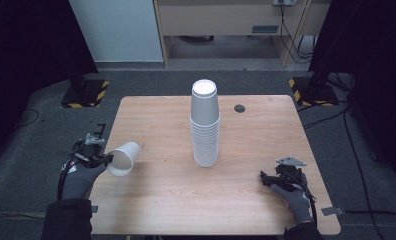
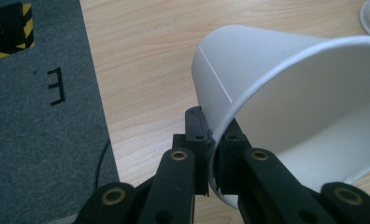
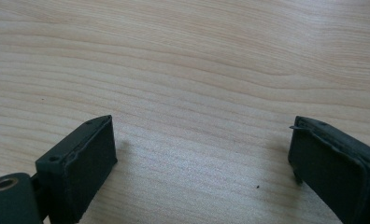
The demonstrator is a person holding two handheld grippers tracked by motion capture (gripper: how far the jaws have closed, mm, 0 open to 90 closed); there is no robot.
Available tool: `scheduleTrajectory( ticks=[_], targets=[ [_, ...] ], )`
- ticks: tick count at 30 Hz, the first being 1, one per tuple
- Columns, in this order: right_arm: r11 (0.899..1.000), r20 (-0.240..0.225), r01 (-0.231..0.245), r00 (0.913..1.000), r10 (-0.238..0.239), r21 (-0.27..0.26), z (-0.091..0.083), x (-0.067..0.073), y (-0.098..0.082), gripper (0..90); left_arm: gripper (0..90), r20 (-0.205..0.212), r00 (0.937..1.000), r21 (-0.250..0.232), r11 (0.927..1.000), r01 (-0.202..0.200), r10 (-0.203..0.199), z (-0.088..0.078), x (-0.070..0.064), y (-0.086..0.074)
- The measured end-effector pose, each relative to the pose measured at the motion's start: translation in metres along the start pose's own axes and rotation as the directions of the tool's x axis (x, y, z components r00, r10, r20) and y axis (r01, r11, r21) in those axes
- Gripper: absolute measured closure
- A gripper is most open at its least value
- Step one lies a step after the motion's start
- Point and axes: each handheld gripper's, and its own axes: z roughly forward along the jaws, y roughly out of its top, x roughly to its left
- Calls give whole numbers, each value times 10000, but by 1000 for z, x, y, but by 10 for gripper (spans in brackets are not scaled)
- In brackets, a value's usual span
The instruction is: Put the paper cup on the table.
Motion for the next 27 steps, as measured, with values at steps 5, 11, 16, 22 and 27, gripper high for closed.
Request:
scheduleTrajectory(
  ticks=[5,11,16,22,27],
  targets=[
    [10000,1,-11,10000,11,0,0,0,0,78,858,1,9999,525,9985,119,-119,5,3,5],
    [10000,-11,-21,10000,21,17,0,0,0,77,857,-82,10000,1514,9885,4,8,8,6,13],
    [10000,-25,-6,10000,6,22,0,0,0,75,858,-174,9997,2046,9787,-156,196,12,4,20],
    [10000,-26,-21,10000,21,29,0,0,0,75,858,-94,9991,2743,9609,-379,421,19,2,26],
    [10000,-26,-2,10000,2,22,0,0,0,75,858,94,9990,3150,9480,-451,444,20,1,29]
  ],
)
